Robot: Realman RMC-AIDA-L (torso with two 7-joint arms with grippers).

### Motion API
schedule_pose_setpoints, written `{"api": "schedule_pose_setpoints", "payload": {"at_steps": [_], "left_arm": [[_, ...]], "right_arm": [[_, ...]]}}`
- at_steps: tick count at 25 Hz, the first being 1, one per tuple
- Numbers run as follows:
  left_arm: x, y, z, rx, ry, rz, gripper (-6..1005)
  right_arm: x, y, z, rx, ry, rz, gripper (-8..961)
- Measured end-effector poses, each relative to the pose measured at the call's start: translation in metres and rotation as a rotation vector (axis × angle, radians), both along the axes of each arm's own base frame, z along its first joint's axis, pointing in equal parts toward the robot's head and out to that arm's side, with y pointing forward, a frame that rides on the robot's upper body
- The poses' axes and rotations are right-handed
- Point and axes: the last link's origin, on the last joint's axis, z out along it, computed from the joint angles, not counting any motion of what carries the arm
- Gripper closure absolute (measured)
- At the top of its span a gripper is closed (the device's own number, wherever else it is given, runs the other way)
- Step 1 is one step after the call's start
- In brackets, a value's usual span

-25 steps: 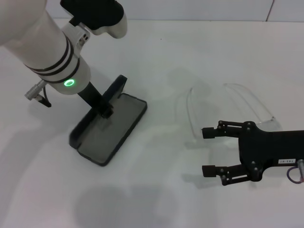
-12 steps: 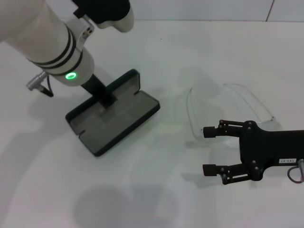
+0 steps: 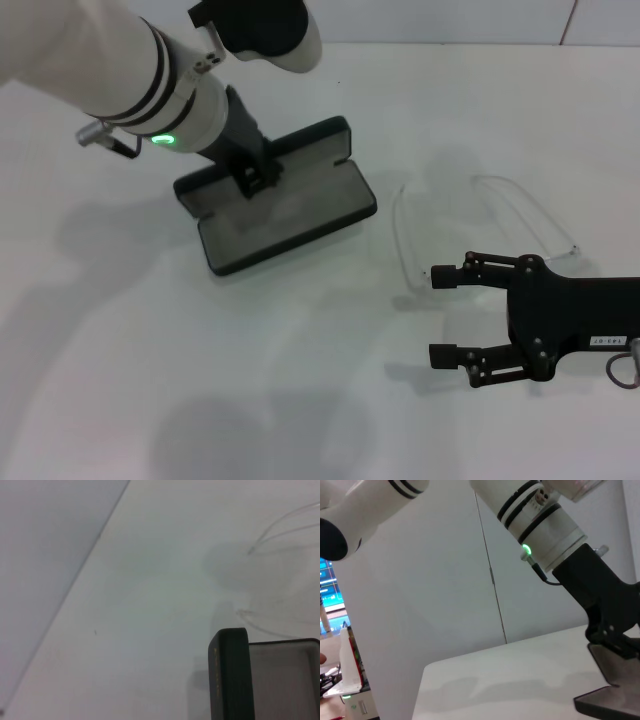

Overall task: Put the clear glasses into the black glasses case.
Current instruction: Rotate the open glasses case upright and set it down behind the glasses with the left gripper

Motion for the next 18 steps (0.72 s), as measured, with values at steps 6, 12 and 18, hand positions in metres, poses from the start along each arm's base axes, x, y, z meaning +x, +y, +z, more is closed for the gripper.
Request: {"api": "schedule_pose_setpoints", "payload": {"at_steps": [6,12,18], "left_arm": [[0.003,-0.004,-0.008,-0.102,0.033,-0.163,806],[0.006,-0.014,-0.016,-0.233,0.051,-0.278,806],[0.007,-0.014,-0.021,-0.236,0.071,-0.316,806]], "right_arm": [[0.0,0.0,0.001,0.008,0.015,-0.001,97],[0.0,0.0,0.001,0.008,0.015,0.0,99],[-0.003,0.003,0.002,0.013,0.017,0.008,102]]}}
